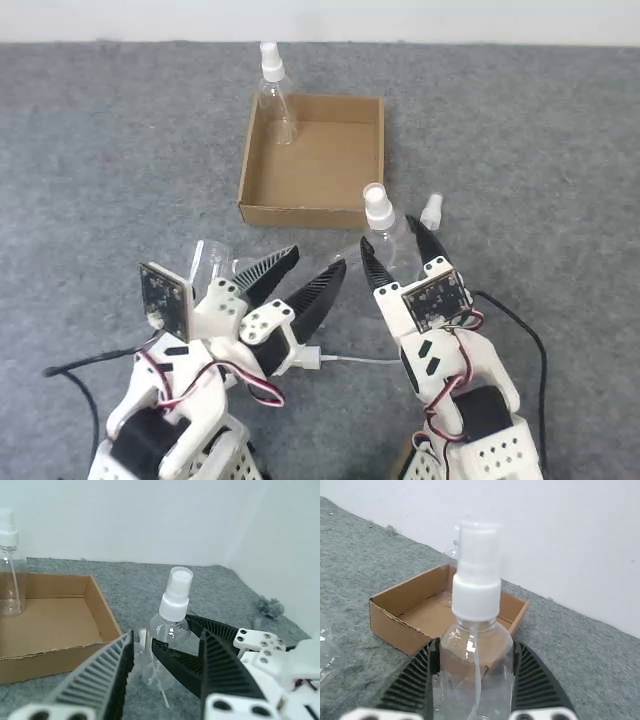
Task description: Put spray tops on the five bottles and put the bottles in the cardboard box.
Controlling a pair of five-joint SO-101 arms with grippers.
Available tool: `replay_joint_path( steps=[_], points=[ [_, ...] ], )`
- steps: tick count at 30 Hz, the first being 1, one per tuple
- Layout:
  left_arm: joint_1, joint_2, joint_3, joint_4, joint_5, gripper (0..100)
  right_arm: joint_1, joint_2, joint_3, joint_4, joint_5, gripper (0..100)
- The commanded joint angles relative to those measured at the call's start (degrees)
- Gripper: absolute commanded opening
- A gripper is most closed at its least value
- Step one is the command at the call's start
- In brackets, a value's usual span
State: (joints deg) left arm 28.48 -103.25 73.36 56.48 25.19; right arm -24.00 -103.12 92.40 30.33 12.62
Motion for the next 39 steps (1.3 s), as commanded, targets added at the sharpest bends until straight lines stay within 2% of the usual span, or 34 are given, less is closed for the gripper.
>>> replay_joint_path(
  steps=[1,18,30,39],
  points=[
    [-0.18,-1.14,-3.21,0.26,1.23,20,1.01,-0.57,-2.99,-1.63,0.53,1.7],
    [-0.35,-1.14,-4.35,0.53,1.32,20,0.84,0.13,-8.97,-1.19,0.70,1.7],
    [-0.35,-1.14,-4.62,0.53,1.41,20,0.75,24.22,-24.26,-1.63,0.35,1.7],
    [-0.35,-1.14,-4.53,1.58,1.41,20,0.75,28.97,-31.21,-1.63,0.26,1.7]
  ],
)
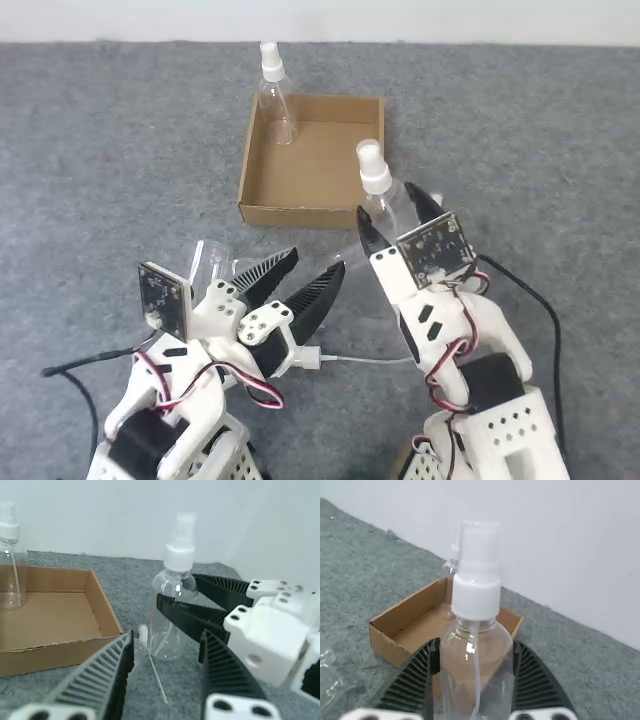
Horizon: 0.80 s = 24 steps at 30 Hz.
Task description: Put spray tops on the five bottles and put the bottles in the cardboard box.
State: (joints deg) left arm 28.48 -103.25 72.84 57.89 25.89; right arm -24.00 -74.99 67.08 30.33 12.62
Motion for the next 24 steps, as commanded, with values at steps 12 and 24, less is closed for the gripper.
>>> replay_joint_path(
  steps=[12,24],
  points=[
    [-0.35,-1.14,-3.03,-0.09,0.70,20,-7.08,12.97,-19.96,-1.27,-5.27,1.7],
    [-4.84,-1.14,3.47,-8.97,0.53,20,-16.84,15.52,-24.26,-0.84,-5.27,1.7]
  ],
)
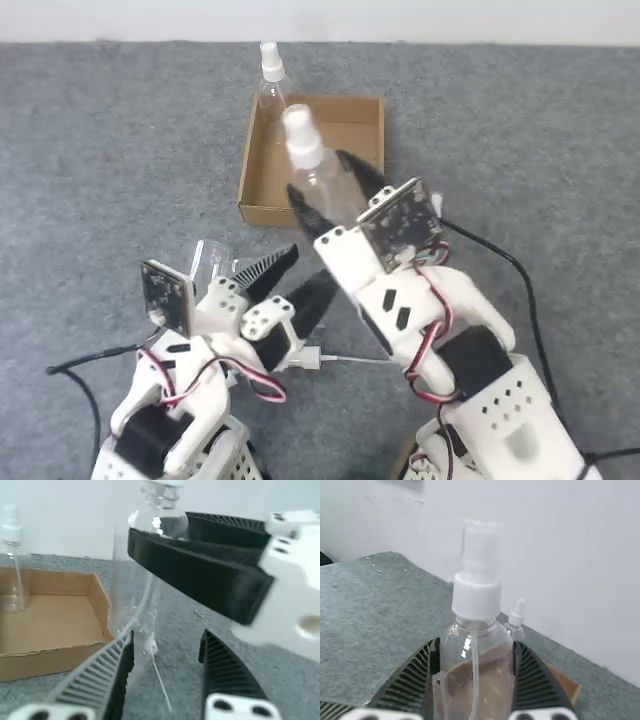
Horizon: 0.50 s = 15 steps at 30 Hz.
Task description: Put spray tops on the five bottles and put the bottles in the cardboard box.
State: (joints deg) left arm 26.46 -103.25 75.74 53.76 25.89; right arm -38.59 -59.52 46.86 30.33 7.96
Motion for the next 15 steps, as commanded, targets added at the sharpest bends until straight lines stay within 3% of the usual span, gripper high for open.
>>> replay_joint_path(
  steps=[1,8,15],
  points=[
    [-4.66,-1.14,1.54,-6.86,0.62,20,-2.68,0.04,-4.13,-0.13,-0.62,1.7],
    [-11.25,-1.14,10.07,-20.66,0.62,20,-4.35,0.04,-6.51,5.76,-0.62,1.7],
    [-11.43,-1.14,11.74,-22.86,0.53,20,-3.91,0.04,-6.51,6.20,-0.62,1.7]
  ],
)
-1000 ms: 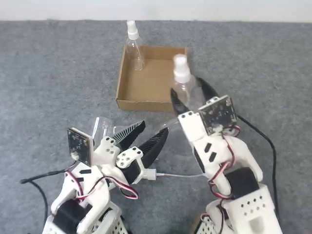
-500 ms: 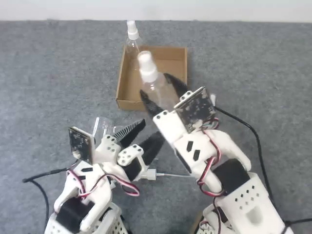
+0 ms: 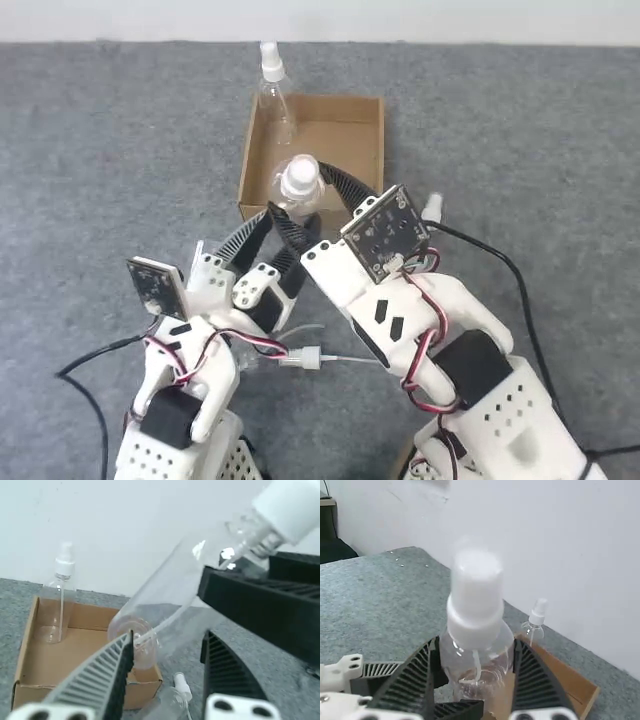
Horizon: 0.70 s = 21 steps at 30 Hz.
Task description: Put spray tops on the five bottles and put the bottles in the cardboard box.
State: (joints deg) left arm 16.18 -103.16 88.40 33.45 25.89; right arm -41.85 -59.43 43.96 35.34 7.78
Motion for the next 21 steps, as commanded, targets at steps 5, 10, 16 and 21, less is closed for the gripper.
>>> replay_joint_path(
  steps=[5,10,16,21],
  points=[
    [-1.14,-1.23,-0.92,-2.55,0.53,20,-0.66,-0.04,-3.60,1.19,-0.44,1.5],
    [-1.14,-1.23,-0.92,-2.55,0.53,20,-0.66,-0.04,-3.25,1.19,-0.35,1.5],
    [-1.23,-1.23,-1.01,-2.55,0.53,20,-0.66,-0.04,-3.25,3.82,-0.35,1.6],
    [-1.23,-1.23,-1.10,-2.55,0.53,20,-0.66,-0.04,-3.25,3.91,-0.26,1.6]
  ],
)
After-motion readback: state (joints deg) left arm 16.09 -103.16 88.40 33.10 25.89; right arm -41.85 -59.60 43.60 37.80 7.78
